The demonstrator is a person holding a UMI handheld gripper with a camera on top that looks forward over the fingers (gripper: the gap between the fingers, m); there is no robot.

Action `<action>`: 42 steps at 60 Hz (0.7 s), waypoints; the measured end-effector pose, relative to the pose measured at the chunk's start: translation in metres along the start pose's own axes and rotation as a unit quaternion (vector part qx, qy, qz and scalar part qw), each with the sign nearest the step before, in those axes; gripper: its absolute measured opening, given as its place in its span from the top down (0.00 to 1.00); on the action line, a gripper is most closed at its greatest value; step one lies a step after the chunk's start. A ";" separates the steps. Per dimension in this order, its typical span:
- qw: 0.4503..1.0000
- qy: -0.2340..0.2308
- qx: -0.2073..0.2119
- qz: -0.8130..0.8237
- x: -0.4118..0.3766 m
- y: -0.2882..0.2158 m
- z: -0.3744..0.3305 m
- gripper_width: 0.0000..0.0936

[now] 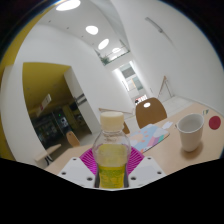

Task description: Pour water

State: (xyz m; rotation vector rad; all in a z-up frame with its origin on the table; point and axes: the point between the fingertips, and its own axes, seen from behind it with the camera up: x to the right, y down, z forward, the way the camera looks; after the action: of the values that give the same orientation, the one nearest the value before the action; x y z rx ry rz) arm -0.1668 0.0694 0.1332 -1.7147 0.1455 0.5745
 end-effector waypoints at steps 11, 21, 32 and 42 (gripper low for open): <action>0.954 -0.042 0.034 0.295 0.057 -0.069 0.018 0.64; 0.848 -0.088 0.029 0.521 0.085 -0.084 0.018 0.64; 0.798 -0.092 0.008 0.596 0.104 -0.079 0.020 0.62; 0.855 -0.121 -0.014 0.503 0.079 -0.097 0.009 0.62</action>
State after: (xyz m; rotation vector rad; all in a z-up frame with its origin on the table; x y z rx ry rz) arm -0.0620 0.1179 0.1829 -1.4770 0.8870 1.5563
